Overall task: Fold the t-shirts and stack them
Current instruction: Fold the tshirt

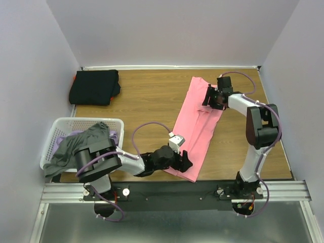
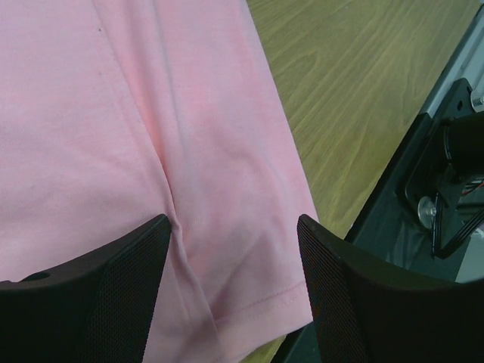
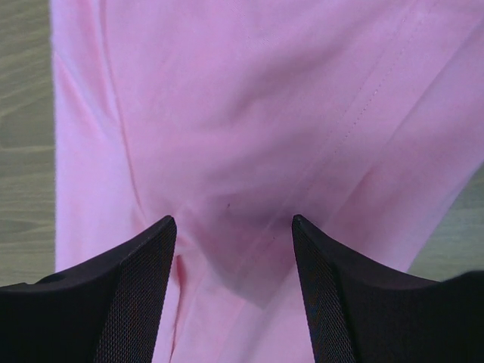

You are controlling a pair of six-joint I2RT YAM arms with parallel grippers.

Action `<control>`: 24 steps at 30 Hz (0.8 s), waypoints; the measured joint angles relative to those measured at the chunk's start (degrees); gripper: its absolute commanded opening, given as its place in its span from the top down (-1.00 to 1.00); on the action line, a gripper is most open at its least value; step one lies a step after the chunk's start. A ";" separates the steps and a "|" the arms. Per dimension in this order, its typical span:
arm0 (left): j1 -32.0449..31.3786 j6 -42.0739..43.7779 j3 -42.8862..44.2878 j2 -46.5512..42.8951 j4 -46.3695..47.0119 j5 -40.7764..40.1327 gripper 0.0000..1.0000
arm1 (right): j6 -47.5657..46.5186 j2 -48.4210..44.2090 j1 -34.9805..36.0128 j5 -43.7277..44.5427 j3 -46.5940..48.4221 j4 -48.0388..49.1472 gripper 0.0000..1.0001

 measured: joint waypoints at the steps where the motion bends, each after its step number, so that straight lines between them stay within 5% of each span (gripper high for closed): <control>1: -0.31 -0.26 0.35 0.46 0.20 -0.07 -0.54 | 0.02 1.42 0.00 0.02 0.31 0.00 -0.40; 24: -1.49 -1.57 10.03 9.94 2.58 -0.20 -0.64 | -0.98 21.20 0.13 -3.52 24.46 3.54 -0.40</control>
